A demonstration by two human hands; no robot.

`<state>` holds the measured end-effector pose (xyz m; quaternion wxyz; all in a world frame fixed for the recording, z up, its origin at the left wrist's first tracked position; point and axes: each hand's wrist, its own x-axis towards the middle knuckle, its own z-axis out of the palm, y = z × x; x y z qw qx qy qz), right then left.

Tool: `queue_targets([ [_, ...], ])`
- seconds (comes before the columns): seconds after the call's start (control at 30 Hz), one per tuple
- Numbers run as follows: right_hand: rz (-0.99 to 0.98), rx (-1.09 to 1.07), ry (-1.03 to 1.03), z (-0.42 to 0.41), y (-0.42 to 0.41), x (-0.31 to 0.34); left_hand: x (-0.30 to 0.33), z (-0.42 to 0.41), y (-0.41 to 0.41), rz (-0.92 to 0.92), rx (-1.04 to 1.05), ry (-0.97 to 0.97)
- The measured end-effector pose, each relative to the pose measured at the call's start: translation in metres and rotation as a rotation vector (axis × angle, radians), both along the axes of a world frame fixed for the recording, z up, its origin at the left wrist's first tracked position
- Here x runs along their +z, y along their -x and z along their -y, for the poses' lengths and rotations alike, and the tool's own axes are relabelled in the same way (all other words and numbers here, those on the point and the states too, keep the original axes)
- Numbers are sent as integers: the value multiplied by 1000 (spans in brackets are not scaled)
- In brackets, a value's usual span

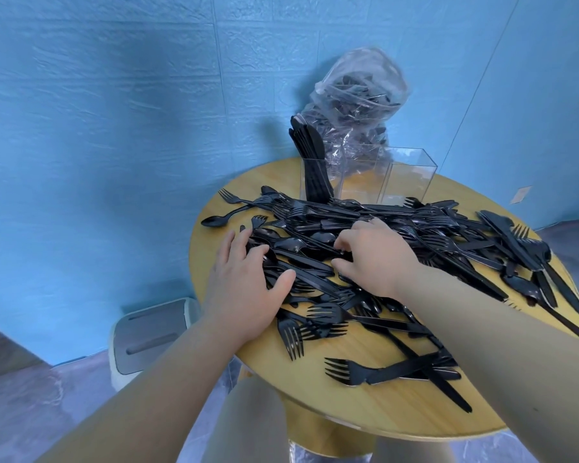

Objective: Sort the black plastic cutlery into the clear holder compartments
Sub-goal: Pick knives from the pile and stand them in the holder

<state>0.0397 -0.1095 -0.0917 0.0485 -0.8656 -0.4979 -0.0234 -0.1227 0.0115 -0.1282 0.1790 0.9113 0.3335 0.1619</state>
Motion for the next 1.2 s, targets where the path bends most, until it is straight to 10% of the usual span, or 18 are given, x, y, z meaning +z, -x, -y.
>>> queue_targets([
  [0.5,10,-26,-216,-14,-7,4,-4,-3,-1,35,-8,-19],
  [0.83,43,12,-214,-10,-5,-3,6,-20,7,466,84,292],
  [1.2,-47,206,-40,-14,28,1,-1,-45,37,95,-129,61],
])
